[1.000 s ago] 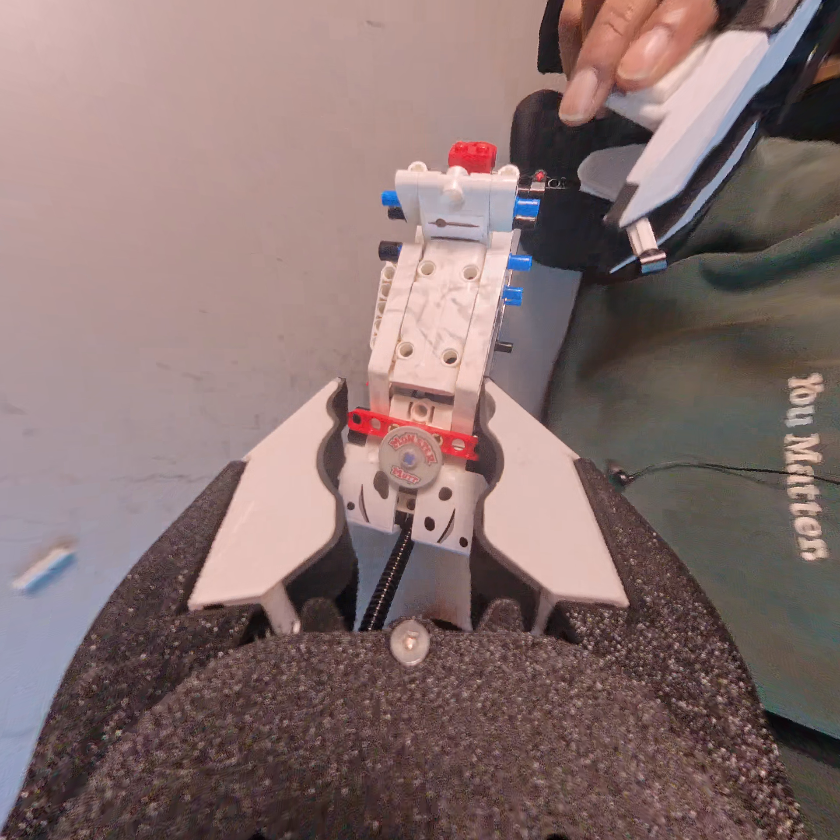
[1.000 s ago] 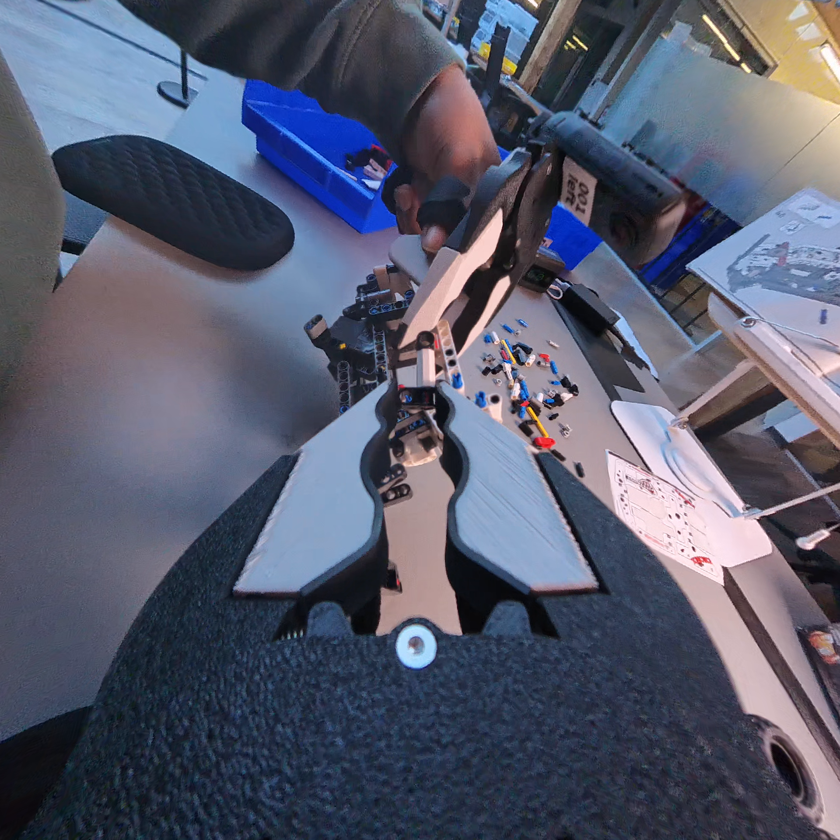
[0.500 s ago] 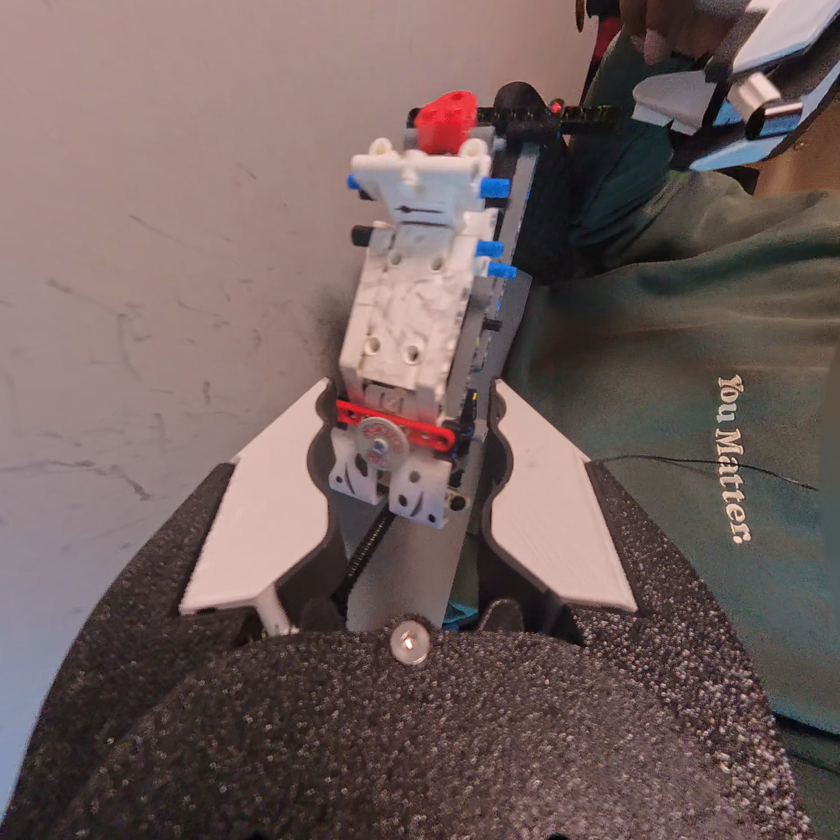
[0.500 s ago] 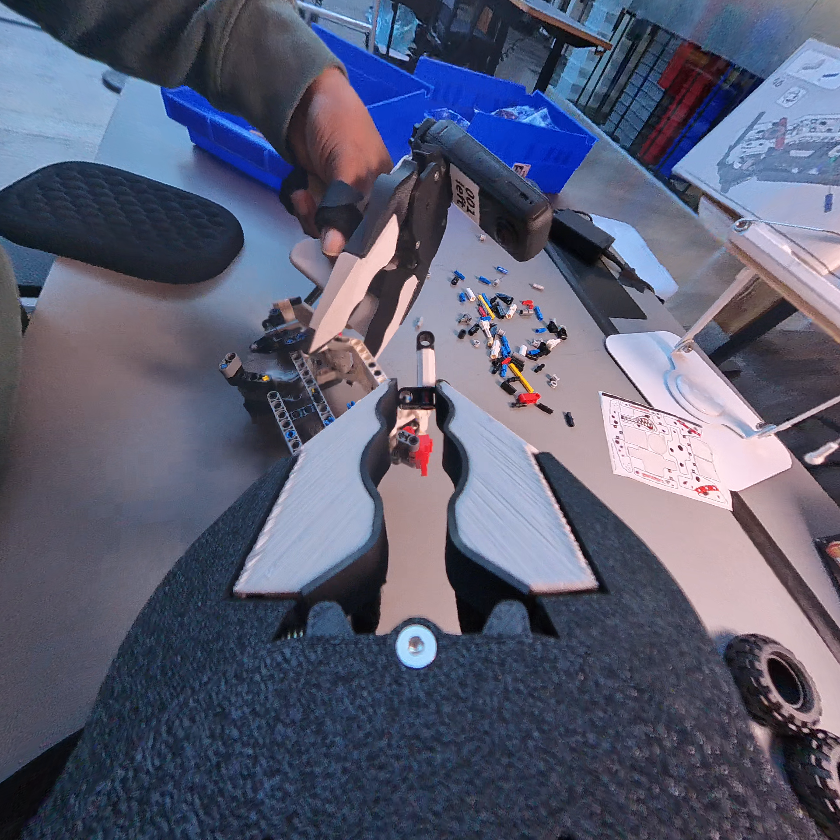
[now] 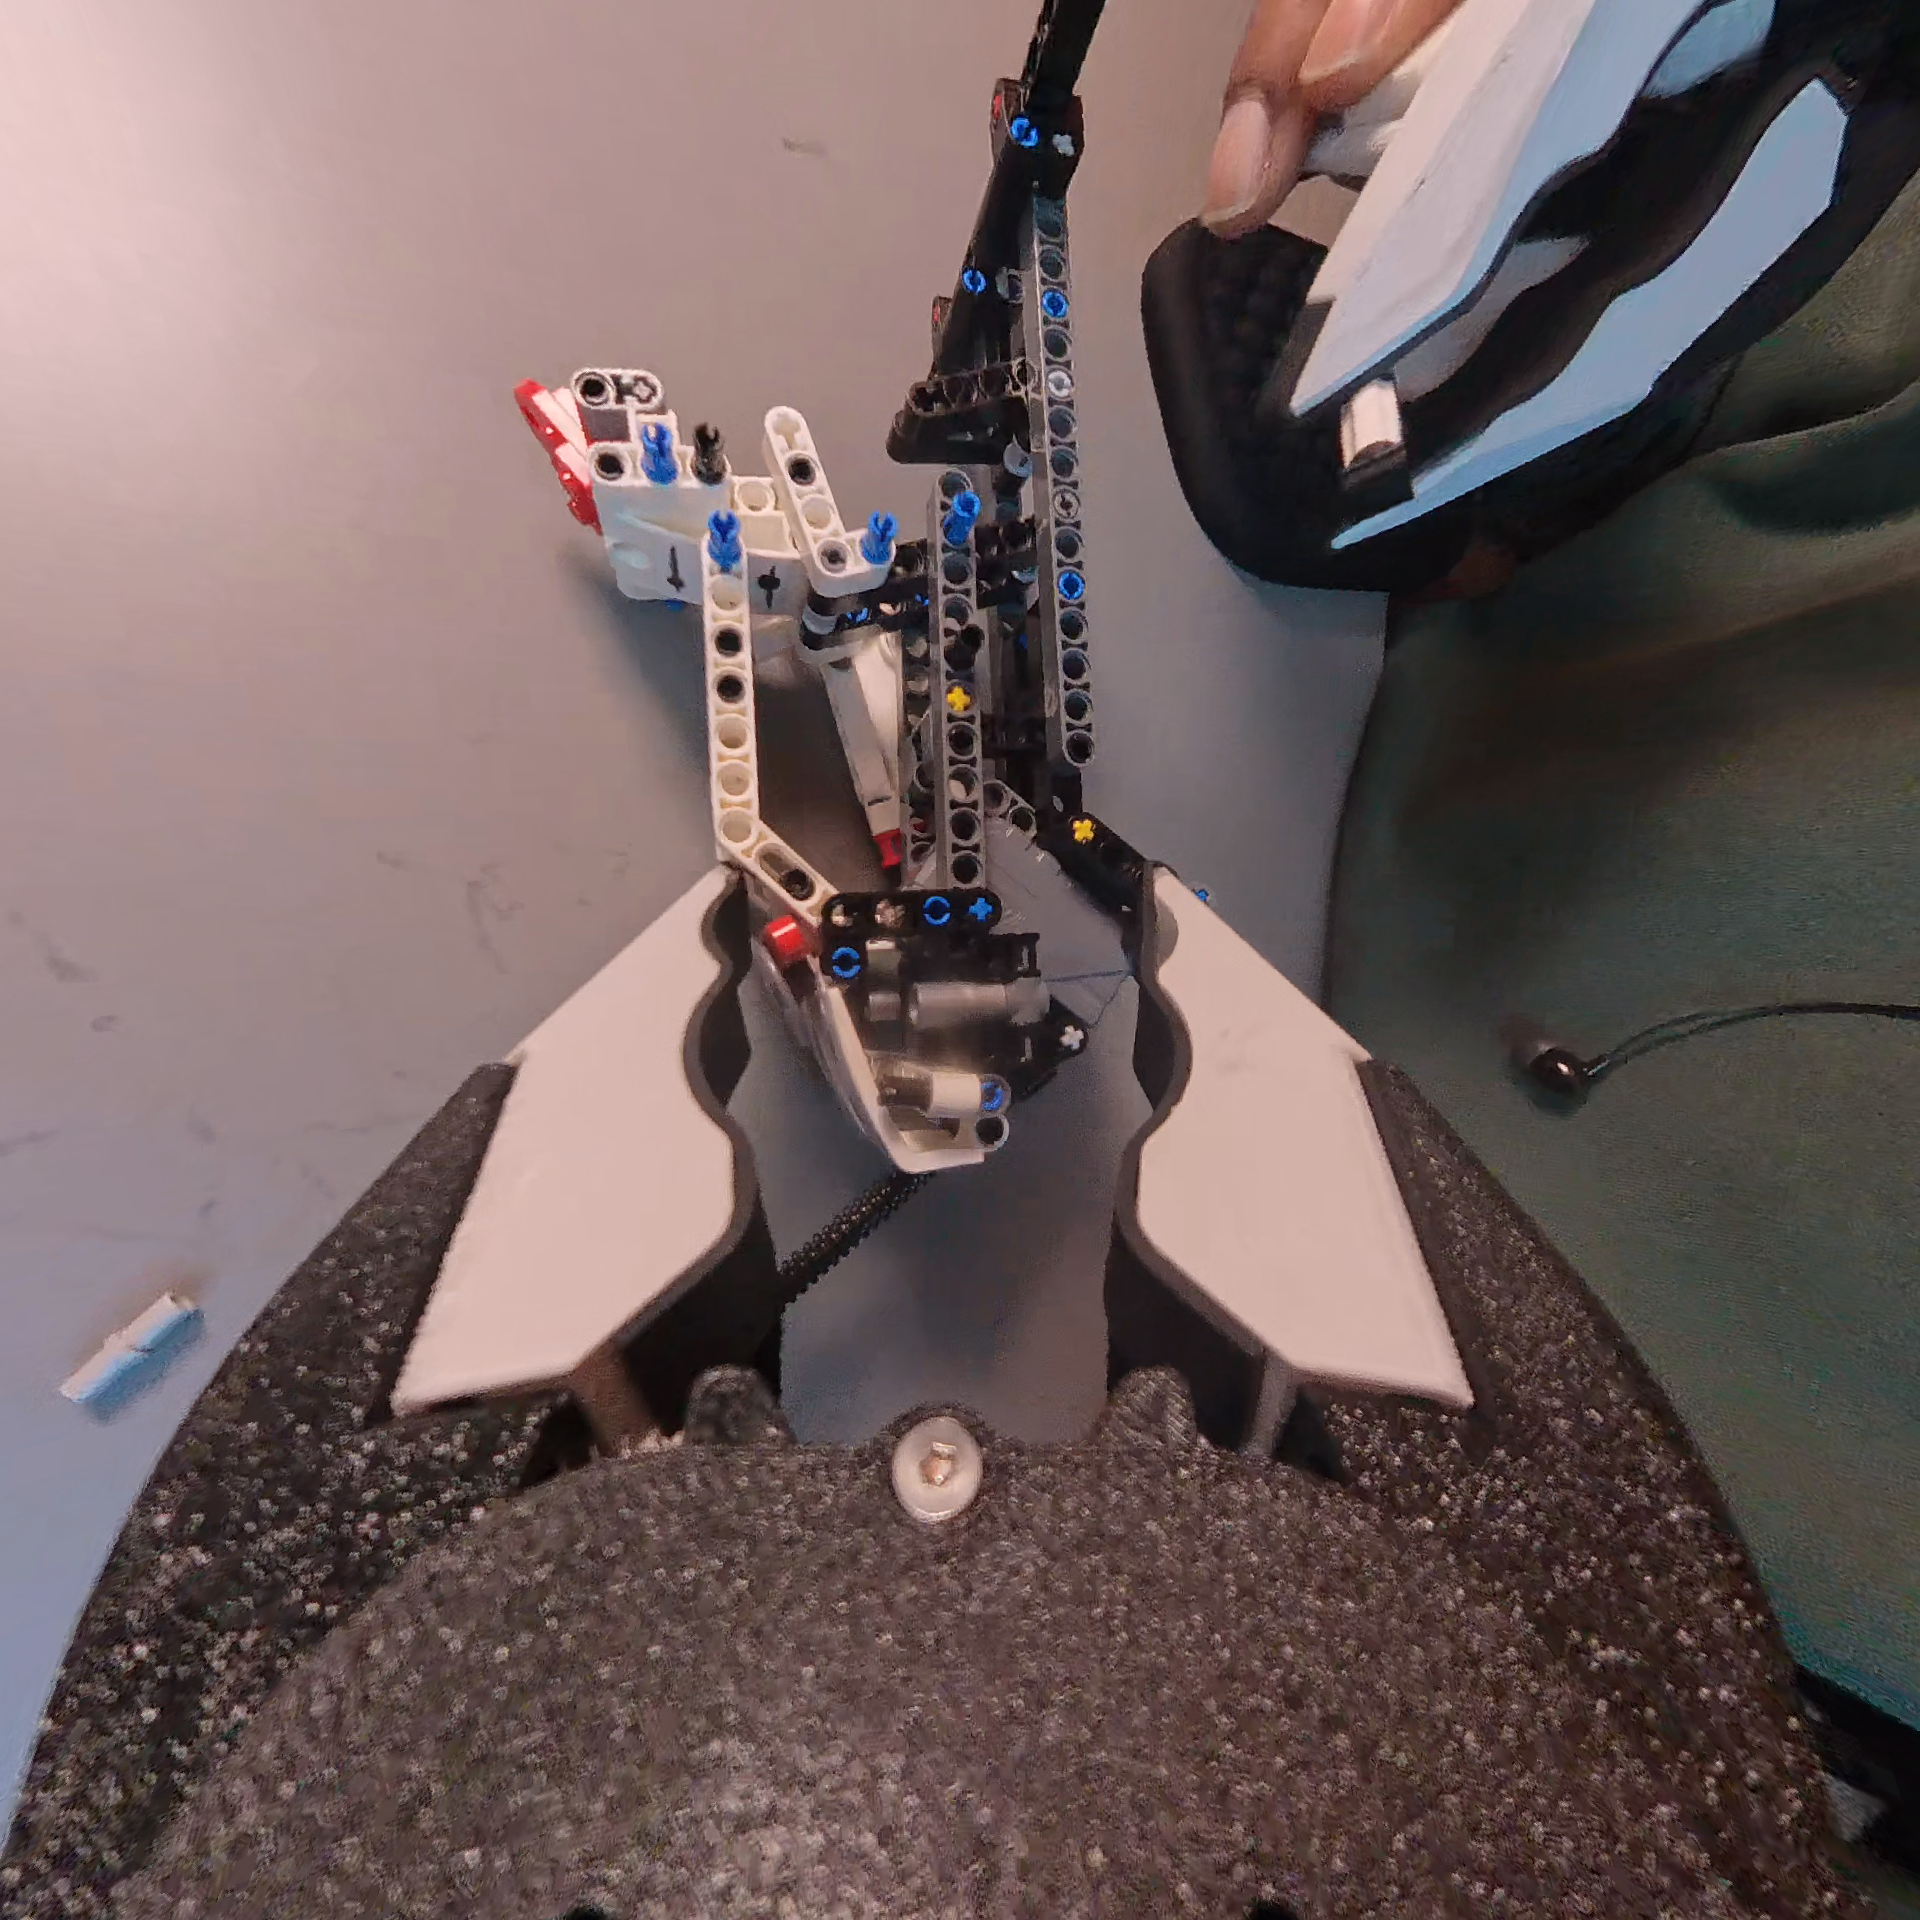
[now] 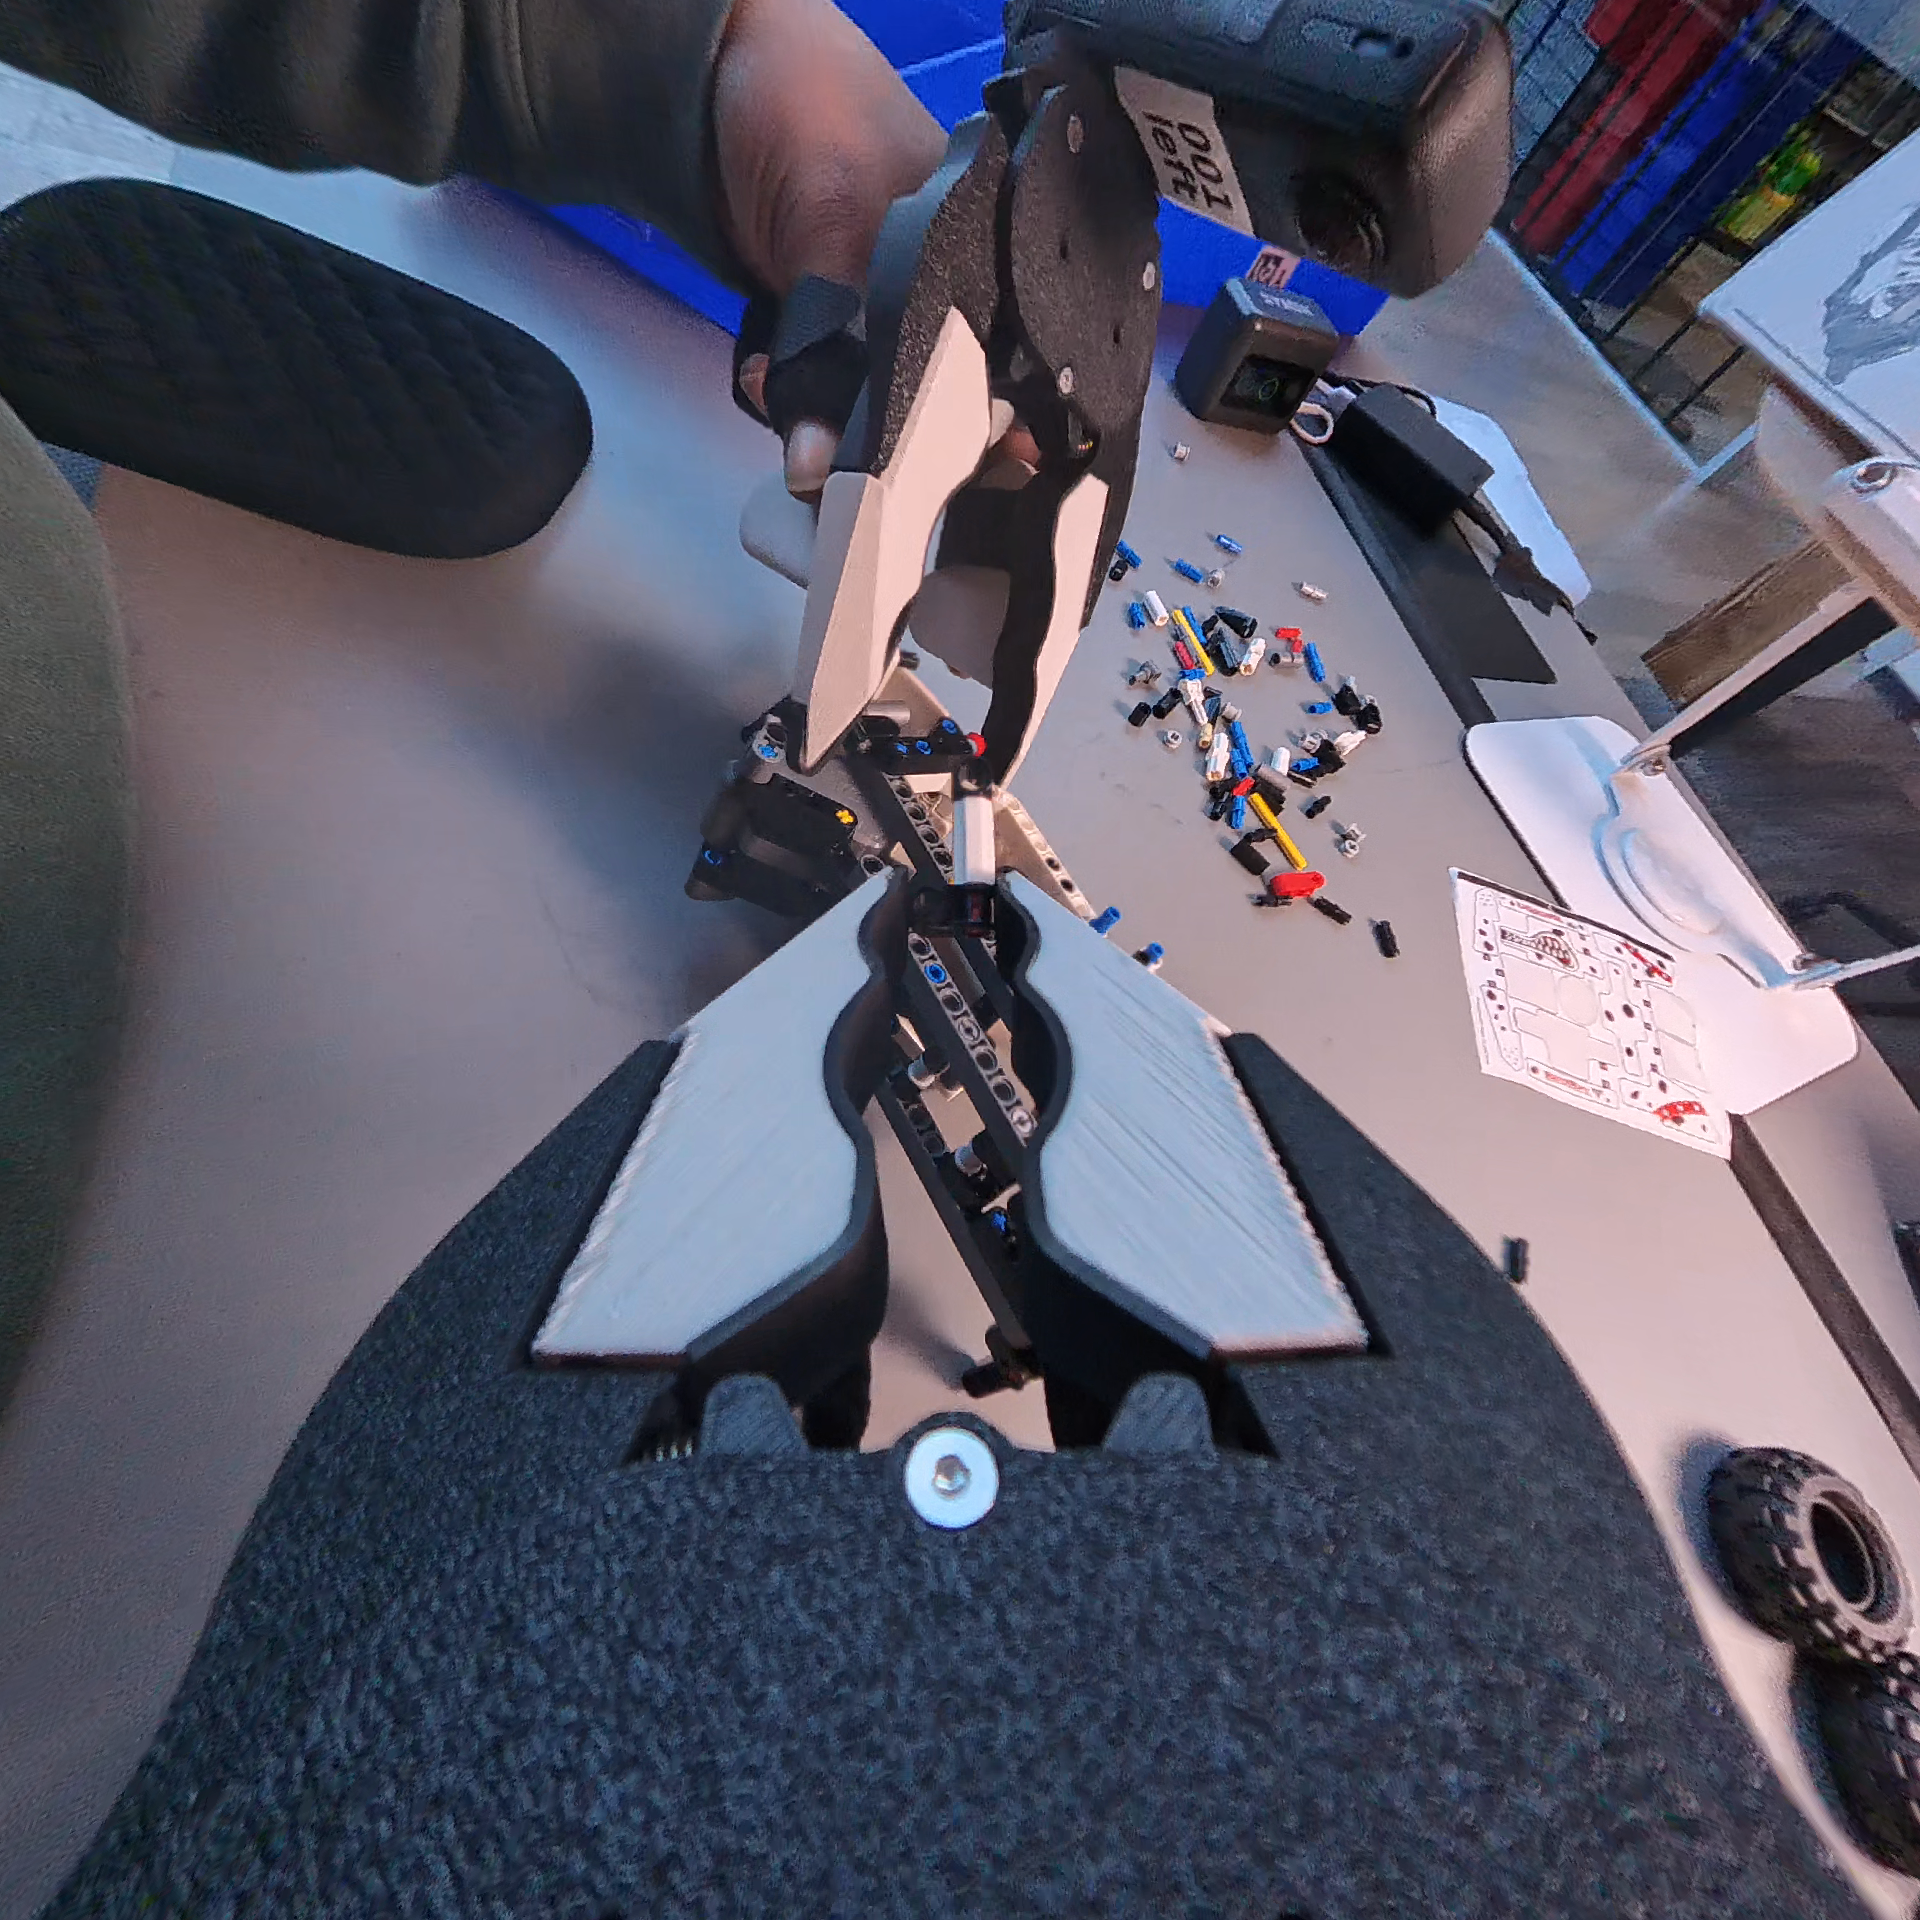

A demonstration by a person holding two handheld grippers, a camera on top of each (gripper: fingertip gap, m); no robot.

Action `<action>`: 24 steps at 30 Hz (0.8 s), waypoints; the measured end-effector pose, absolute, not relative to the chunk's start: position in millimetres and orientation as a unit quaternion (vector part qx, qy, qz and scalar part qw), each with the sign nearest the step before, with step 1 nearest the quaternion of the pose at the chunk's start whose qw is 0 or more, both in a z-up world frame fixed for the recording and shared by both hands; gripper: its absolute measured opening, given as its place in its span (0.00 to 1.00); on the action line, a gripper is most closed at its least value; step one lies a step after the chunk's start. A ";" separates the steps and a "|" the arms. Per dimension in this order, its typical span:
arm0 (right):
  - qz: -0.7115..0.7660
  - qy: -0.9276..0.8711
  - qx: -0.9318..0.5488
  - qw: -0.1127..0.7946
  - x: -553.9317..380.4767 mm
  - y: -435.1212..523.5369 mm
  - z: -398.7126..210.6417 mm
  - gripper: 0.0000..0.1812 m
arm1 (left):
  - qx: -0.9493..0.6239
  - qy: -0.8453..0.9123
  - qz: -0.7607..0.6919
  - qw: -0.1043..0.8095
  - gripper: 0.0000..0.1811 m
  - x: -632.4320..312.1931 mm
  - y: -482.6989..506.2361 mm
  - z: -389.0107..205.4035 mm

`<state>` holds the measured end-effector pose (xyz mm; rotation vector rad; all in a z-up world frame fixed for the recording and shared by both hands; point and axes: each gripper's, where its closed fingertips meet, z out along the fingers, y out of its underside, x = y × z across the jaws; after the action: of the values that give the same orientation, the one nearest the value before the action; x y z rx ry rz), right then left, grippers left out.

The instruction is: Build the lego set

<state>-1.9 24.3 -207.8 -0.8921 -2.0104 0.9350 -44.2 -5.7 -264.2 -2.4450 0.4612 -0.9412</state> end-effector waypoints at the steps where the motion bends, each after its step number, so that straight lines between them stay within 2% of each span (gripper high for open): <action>1: 0.363 -0.782 -0.352 0.365 -1.9 25.0 -210.5 0.09 | -0.891 0.169 -0.341 0.247 0.41 -42.6 -4.7 -264.1; 7: 0.361 -0.769 -0.369 0.376 -5.4 32.4 -212.8 0.09 | -0.880 0.160 -0.351 0.278 0.44 -42.5 -3.6 -255.3; 18: 0.357 -0.737 -0.421 0.390 -9.5 56.7 -207.0 0.09 | -0.880 0.144 -0.332 0.309 0.42 -44.6 1.7 -253.9; 24: 0.355 -0.727 -0.457 0.369 -12.3 62.0 -203.4 0.09 | -0.866 0.146 -0.309 0.365 0.31 -67.1 19.3 -231.0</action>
<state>-12.3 62.0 -203.4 -1.1737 -1.8658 0.9104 -67.1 19.3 -231.0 -2.2268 0.3762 -0.7957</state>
